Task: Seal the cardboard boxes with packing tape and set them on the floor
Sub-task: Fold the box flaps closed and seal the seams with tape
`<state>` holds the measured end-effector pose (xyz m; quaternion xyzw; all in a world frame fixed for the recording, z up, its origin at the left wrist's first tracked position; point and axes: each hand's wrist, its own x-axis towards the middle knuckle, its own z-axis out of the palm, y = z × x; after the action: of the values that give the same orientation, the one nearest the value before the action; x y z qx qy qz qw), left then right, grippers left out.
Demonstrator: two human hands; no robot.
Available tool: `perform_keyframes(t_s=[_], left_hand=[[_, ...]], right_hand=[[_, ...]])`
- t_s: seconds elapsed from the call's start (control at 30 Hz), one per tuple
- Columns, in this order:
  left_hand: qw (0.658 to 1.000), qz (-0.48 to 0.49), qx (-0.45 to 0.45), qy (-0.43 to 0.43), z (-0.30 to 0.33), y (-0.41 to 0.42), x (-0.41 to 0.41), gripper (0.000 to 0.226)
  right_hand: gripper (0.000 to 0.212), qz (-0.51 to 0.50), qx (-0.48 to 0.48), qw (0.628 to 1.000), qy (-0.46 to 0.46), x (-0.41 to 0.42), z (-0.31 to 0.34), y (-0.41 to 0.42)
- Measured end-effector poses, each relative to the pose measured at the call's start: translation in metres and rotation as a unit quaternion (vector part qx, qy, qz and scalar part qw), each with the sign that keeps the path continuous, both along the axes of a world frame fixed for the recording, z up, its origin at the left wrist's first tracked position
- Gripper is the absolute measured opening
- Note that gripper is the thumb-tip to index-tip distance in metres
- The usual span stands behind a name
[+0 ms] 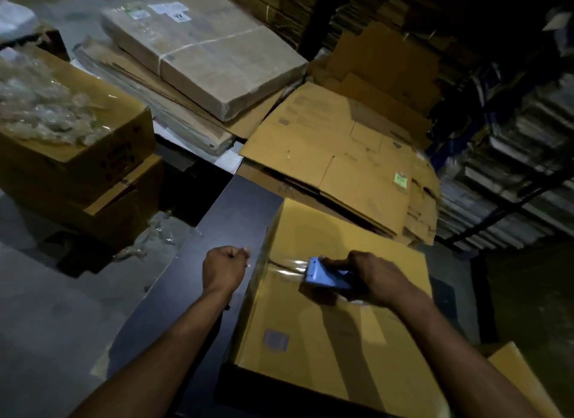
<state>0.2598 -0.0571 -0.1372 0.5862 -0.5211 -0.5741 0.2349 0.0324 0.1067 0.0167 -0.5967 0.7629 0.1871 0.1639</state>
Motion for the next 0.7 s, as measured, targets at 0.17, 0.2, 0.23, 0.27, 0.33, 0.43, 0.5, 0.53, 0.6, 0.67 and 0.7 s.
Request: perform_keyframes(t_s=[0.17,0.2,0.23,0.27,0.33,0.43,0.5,0.53,0.6,0.67,0.7], left_hand=[[0.999,-0.007,0.037,-0.016,-0.021,0.011,-0.007,0.038],[0.999,-0.011,0.033,-0.02,-0.023,0.014,-0.009,0.04],[0.999,-0.019,0.028,-0.028,-0.026,0.018,-0.01,0.041],[0.999,-0.018,0.02,-0.037,-0.025,0.023,-0.013,0.038],[0.999,0.002,0.005,-0.053,-0.023,0.03,-0.018,0.029],[0.997,0.032,-0.001,-0.073,-0.028,0.036,-0.025,0.025],[0.997,0.028,0.004,-0.076,-0.032,0.038,-0.028,0.026],[0.997,0.019,0.002,-0.081,-0.035,0.038,-0.029,0.026],[0.996,-0.012,0.029,-0.085,-0.037,0.036,-0.027,0.036],[0.991,-0.037,0.099,-0.085,-0.043,0.031,-0.021,0.064],[0.989,-0.051,0.11,-0.088,-0.049,0.029,-0.017,0.069]], right_hand=[[0.075,-0.019,0.034,0.999,0.029,0.008,-0.016,-0.02],[0.073,-0.017,0.043,0.998,0.037,0.011,-0.017,-0.023],[0.073,-0.015,0.052,0.998,0.044,0.014,-0.017,-0.027],[0.073,-0.014,0.061,0.997,0.051,0.017,-0.018,-0.031],[0.079,-0.003,0.071,0.995,0.072,0.02,-0.019,-0.036],[0.093,0.001,0.078,0.993,0.091,0.026,-0.021,-0.033],[0.1,0.015,0.08,0.992,0.096,0.031,-0.02,-0.03],[0.1,0.026,0.075,0.992,0.1,0.035,-0.02,-0.03],[0.095,0.047,0.06,0.992,0.105,0.041,-0.02,-0.034],[0.089,0.063,0.048,0.992,0.103,0.047,-0.022,-0.043],[0.086,0.068,0.043,0.992,0.098,0.05,-0.024,-0.047]])
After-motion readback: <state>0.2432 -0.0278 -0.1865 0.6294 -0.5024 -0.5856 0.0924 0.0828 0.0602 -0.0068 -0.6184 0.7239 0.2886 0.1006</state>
